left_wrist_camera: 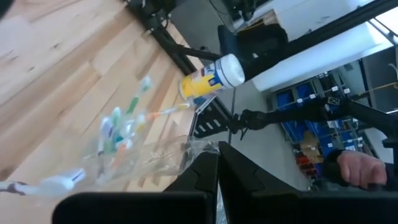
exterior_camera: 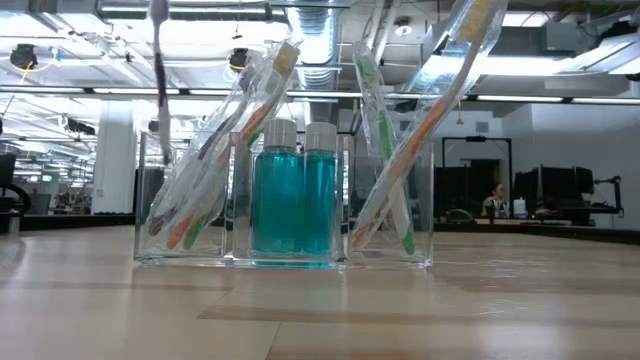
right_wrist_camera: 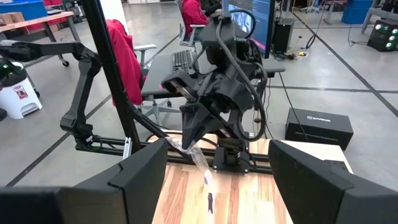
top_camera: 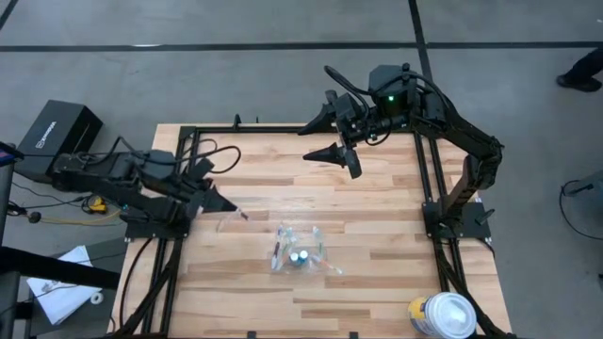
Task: Pick & Place toothbrushing station
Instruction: Put the violet toothbrush into the transparent organizer
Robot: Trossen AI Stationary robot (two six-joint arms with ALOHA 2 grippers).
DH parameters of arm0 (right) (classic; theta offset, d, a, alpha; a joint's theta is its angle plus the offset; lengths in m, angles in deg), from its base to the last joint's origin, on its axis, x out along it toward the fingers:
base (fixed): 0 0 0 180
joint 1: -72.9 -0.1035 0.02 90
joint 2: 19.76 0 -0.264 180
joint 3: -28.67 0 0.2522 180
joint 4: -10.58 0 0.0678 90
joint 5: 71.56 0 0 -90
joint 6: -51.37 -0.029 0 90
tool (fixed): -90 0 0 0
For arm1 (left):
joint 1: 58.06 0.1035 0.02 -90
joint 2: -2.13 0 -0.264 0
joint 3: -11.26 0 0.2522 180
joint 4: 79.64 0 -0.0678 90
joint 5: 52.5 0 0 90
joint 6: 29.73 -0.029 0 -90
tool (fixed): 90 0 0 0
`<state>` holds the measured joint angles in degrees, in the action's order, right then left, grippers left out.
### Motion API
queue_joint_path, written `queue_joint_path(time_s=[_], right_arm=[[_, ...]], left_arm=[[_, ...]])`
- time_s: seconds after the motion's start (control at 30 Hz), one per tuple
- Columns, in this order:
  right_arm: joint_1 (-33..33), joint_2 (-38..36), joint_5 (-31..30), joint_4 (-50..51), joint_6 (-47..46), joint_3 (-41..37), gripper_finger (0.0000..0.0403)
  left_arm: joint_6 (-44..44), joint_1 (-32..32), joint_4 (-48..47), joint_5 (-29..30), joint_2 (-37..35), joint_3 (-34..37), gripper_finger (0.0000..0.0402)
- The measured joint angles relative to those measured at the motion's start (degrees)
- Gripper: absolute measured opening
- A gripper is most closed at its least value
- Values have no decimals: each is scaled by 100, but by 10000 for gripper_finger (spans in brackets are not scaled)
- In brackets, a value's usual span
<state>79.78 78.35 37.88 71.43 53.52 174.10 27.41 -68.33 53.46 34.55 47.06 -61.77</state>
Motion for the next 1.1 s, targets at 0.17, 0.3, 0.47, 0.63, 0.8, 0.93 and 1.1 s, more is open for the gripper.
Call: queue_joint_path(time_s=[0.17,0.3,0.47,0.63,0.8,0.93,1.1], right_arm=[[0,2,0,0,0,0,270],[2,2,0,0,0,0,270],[0,-26,0,-1,79,-2,270],[4,-75,-5,23,91,-7,270],[4,-166,-168,86,188,-4,270],[9,-255,-312,123,299,-4,270],[123,-402,-323,235,299,-4,270]], left_arm=[[-146,150,251,-38,206,-258,0],[-317,299,629,-38,351,-472,0],[-338,496,1275,-210,597,-681,0],[-344,652,1948,-548,981,-899,0],[-448,786,2181,-969,1484,-1237,0],[-636,811,2300,-1252,1902,-1520,0],[-852,811,2666,-1523,2417,-1804,0]])
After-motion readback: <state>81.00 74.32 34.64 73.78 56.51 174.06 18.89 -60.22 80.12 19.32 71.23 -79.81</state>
